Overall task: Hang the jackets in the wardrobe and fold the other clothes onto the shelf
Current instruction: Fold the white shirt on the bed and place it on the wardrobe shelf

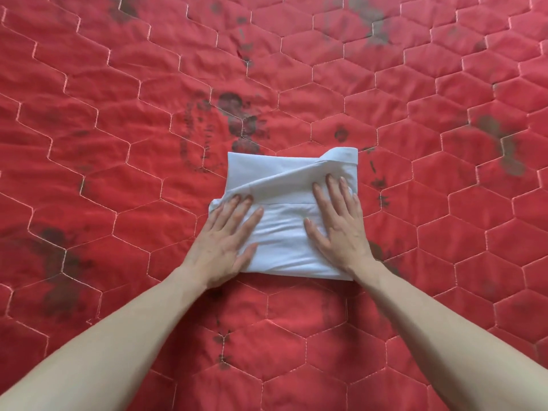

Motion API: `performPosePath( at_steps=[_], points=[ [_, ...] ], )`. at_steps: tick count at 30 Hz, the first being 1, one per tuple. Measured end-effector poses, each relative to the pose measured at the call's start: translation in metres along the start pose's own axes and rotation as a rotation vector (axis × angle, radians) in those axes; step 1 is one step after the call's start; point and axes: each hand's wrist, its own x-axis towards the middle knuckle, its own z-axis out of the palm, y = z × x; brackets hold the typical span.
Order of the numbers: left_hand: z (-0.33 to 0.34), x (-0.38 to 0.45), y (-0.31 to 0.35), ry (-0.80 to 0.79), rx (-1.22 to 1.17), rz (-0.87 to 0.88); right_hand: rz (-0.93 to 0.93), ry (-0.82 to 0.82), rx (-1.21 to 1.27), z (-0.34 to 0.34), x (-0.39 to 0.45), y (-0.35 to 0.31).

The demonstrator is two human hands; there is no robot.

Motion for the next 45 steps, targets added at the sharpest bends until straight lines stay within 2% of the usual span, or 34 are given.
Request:
performPosePath(
  at_steps=[3,8,11,13,18,24,26,28,32,38,42,45],
  points=[
    [-0.01,0.001,0.0,-0.019,0.045,0.005,-0.09,-0.027,-0.008,-0.01,-0.014,0.013],
    [-0.025,-0.015,0.019,0.07,0.202,0.087,-0.248,0.015,-0.13,-0.033,-0.052,0.025],
    [-0.024,-0.028,0.039,-0.047,0.234,0.111,-0.314,-0.118,-0.137,-0.045,-0.08,0.026],
    [-0.025,-0.027,0.045,-0.161,0.253,0.056,-0.299,-0.183,-0.144,-0.047,-0.09,0.023],
    [-0.026,-0.008,0.054,-0.227,0.228,-0.115,-0.184,-0.203,-0.181,-0.035,-0.089,0.004],
    [-0.039,-0.005,0.066,-0.266,0.233,-0.153,-0.176,-0.072,-0.152,-0.037,-0.076,-0.007],
    [-0.052,-0.012,0.073,-0.361,0.198,-0.167,-0.162,-0.066,-0.108,-0.051,-0.08,-0.008],
    [-0.067,-0.025,0.08,-0.397,0.081,-0.176,-0.159,-0.111,-0.044,-0.066,-0.094,-0.004],
    [-0.084,-0.061,0.088,-0.227,-0.247,-0.259,-0.067,-0.246,0.237,-0.098,-0.124,0.004],
    [-0.087,-0.08,0.089,0.054,-0.898,-0.763,0.21,-0.181,0.706,-0.124,-0.131,-0.004],
    [-0.077,-0.064,0.088,0.23,-1.147,-0.97,0.336,-0.132,0.712,-0.11,-0.104,-0.008],
    [-0.067,-0.052,0.087,0.153,-1.166,-0.955,0.396,-0.111,0.657,-0.096,-0.08,-0.011]
  ],
)
